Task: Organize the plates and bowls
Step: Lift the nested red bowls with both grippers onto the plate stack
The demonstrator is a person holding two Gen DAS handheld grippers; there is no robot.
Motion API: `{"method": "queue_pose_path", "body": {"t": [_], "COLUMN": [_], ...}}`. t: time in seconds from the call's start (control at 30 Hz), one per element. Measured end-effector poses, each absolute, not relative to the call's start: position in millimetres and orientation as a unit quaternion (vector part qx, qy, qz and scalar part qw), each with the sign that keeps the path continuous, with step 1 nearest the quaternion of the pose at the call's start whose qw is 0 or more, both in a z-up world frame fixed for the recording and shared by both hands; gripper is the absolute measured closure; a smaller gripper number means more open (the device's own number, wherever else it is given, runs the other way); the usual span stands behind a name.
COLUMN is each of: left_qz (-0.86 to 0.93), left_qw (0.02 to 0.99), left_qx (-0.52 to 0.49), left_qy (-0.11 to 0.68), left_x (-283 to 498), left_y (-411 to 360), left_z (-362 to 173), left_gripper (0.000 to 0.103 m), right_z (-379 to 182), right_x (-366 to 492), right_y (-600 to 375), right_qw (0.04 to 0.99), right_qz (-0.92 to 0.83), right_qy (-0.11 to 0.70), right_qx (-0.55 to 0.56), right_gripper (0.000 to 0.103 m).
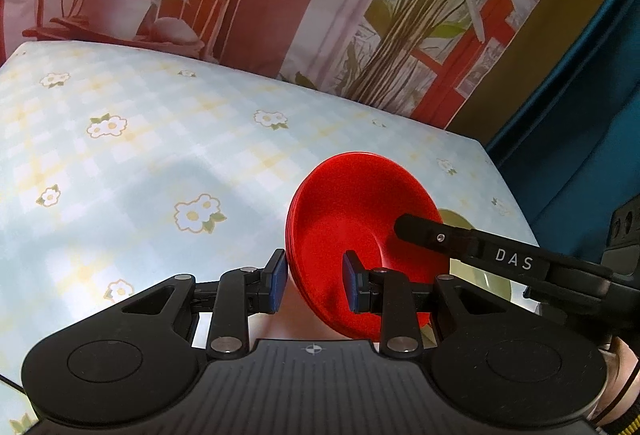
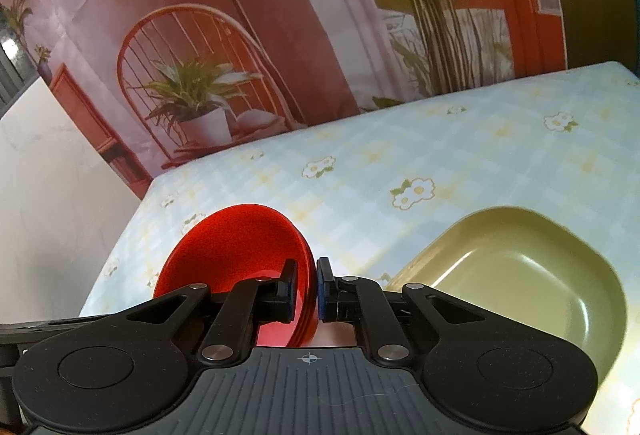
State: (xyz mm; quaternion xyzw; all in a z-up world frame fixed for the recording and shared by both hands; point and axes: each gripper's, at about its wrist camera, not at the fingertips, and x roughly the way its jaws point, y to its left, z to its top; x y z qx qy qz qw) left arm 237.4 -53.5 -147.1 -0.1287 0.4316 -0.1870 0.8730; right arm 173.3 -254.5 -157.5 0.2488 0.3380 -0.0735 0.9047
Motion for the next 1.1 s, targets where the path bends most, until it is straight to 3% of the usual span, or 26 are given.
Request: {"method": "queue_pose_path", "body": {"t": [0.6,1.1], "left_qz": [-0.200,-0.277], "left_qw": [0.874,0.849], "left_qx": [-0.106,-0.072], "left_qy": [0.431,0.445], "left_x": [241.8,255.0], "left_y": [-65.6,-137.9], "left_z": [-139.5,-141.2], "left_gripper": [0.073,0.073], "right_z": [-147.9,-134.4], "right_x": [159.4,105.6], "right_y": [-261.6,-317.6], "right_qw": [0.909,0.909], "right_qz": [-0.077,-0.150], "right_qy": [0.321,0.289], "right_qx": [0.254,0.261], "right_gripper": [0.094,0.094]}}
